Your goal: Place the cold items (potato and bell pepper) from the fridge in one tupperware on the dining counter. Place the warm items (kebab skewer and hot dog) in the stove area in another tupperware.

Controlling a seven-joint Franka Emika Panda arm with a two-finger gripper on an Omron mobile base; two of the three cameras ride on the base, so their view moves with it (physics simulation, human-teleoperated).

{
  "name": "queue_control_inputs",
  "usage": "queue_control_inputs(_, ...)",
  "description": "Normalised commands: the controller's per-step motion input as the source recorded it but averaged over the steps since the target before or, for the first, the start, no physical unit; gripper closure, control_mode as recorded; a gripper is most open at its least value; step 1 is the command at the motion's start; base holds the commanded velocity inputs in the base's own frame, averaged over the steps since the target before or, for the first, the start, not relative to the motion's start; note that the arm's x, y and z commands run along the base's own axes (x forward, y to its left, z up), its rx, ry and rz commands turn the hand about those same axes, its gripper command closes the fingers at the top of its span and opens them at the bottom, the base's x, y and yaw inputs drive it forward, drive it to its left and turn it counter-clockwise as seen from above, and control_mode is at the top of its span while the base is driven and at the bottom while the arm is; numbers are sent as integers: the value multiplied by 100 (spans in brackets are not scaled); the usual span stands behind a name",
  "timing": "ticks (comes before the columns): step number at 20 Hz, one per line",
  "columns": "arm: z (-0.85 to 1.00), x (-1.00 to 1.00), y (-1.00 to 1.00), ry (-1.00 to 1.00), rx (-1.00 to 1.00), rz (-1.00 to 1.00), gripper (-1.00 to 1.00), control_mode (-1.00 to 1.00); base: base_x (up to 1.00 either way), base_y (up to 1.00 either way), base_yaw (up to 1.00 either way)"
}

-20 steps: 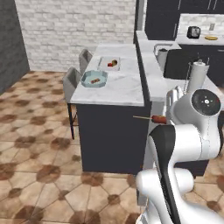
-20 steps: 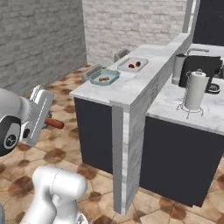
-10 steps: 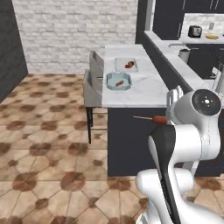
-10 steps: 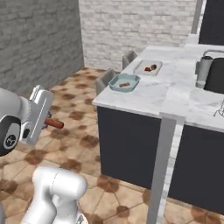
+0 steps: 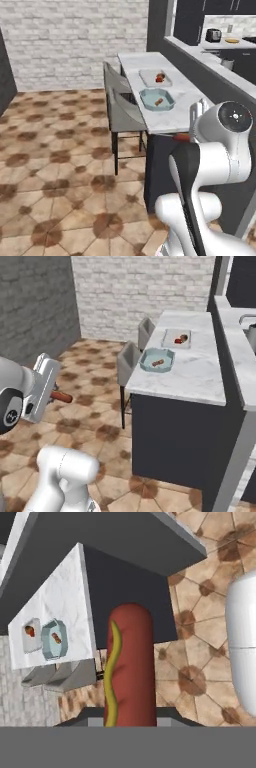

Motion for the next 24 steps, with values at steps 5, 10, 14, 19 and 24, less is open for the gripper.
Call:
queue_control_inputs(5,0,0,0,0,0,0,100,100,69,58,-39)
queue_control_inputs(10,0,0,0,0,0,0,100,100,59,57,-46)
queue_control_inputs(14,0,0,0,0,0,0,100,100,24,55,-48)
queue_control_inputs(19,0,0,0,0,0,0,100,100,0,57,-55)
queue_control_inputs(24,0,0,0,0,0,0,100,100,0,74,-58)
